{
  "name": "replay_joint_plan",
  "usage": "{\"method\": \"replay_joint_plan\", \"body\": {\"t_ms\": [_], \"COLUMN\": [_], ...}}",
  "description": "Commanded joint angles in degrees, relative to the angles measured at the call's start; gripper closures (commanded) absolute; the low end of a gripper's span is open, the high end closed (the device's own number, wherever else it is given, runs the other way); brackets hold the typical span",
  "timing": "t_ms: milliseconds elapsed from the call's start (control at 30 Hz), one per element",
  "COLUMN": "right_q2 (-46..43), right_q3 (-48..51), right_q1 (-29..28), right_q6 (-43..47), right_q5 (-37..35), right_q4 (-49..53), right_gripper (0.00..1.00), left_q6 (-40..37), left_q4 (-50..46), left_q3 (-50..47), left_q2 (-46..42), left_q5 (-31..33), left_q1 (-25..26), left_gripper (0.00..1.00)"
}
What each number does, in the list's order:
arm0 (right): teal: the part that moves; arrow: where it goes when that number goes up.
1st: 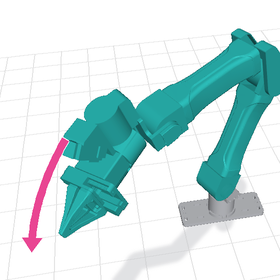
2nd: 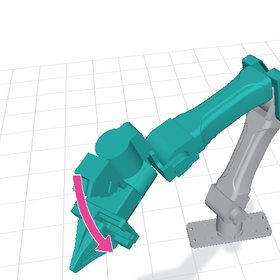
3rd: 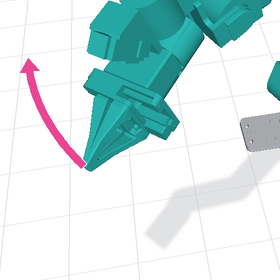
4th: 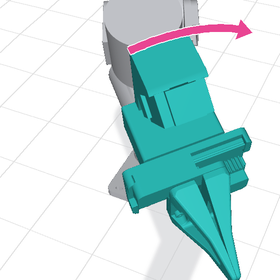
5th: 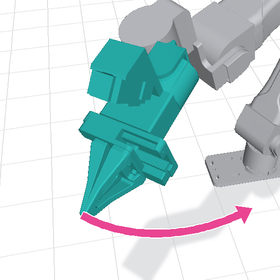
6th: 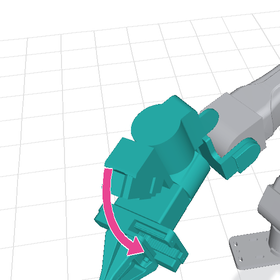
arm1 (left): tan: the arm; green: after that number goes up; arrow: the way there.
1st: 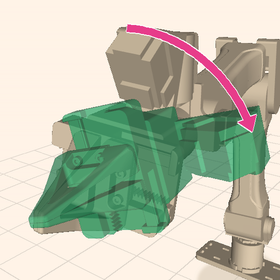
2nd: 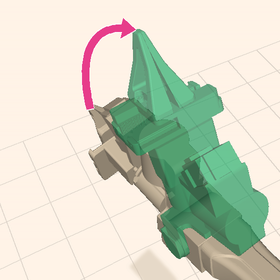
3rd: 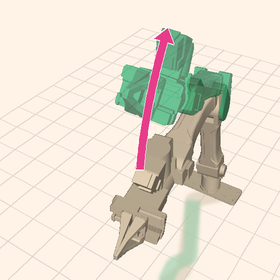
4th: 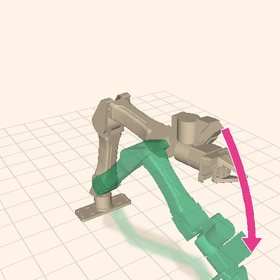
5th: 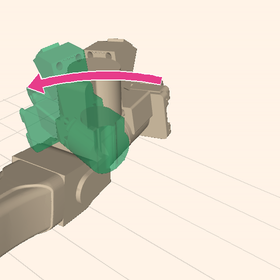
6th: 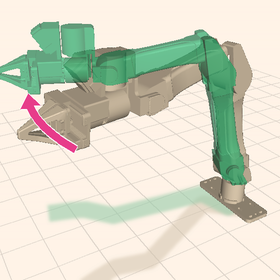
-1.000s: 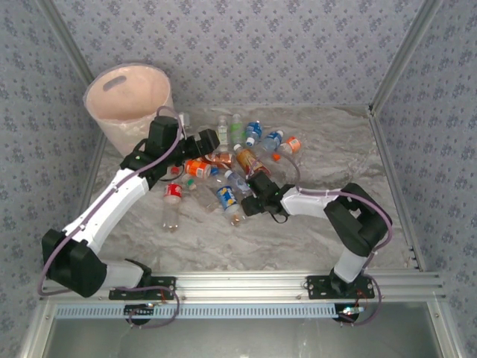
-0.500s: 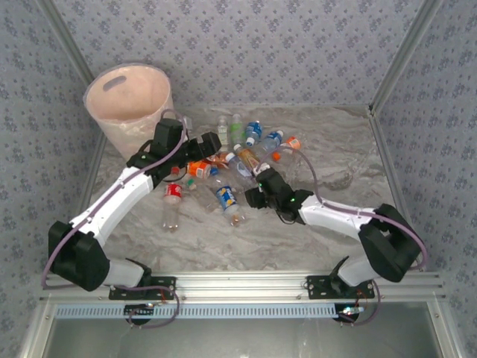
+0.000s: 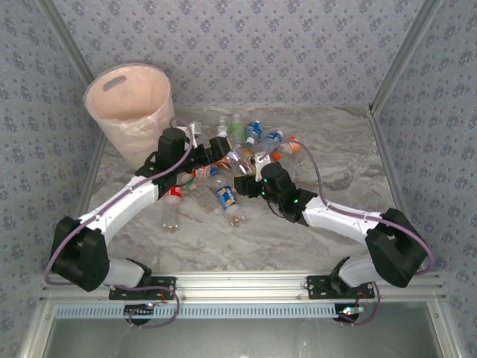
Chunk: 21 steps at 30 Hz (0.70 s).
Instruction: Put the plastic bottles in the bin
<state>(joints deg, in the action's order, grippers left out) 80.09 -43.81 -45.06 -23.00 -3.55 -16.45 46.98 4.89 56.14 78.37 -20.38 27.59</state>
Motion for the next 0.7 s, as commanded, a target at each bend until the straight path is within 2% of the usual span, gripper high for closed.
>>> {"method": "replay_joint_plan", "body": {"t_ms": [0, 67, 200, 300, 467, 667], "right_q2": [0.85, 0.89, 1.54, 2.22, 3.07, 3.67], "right_q3": [-1.77, -1.65, -2.33, -2.53, -2.46, -2.43], "right_q1": [-0.40, -0.36, -0.43, -0.47, -0.42, -0.47], "right_q6": [-1.64, -2.04, -1.55, -1.63, -2.04, -2.75], "right_q5": [4.24, 6.53, 9.58, 10.97, 12.45, 14.48], "right_q4": [-3.18, -4.35, -6.27, -7.75, -10.25, -10.74], "right_gripper": [0.39, 0.38, 0.37, 0.36, 0.35, 0.31], "left_q6": [1.40, 2.03, 1.80, 1.88, 3.55, 2.94], "left_q4": [7.48, 10.16, 9.35, 9.71, 11.51, 11.81], "left_q3": [-1.58, -2.18, -1.20, -1.29, -2.93, -2.44], "left_q2": [1.29, 1.48, 2.61, 3.09, 2.43, 2.35], "left_q5": [-2.02, -1.90, -0.76, 0.10, 2.58, 1.92], "left_q1": [0.64, 0.62, 0.80, 0.90, 0.89, 0.94], "left_gripper": [0.02, 0.02, 0.03, 0.12, 0.31, 0.43]}}
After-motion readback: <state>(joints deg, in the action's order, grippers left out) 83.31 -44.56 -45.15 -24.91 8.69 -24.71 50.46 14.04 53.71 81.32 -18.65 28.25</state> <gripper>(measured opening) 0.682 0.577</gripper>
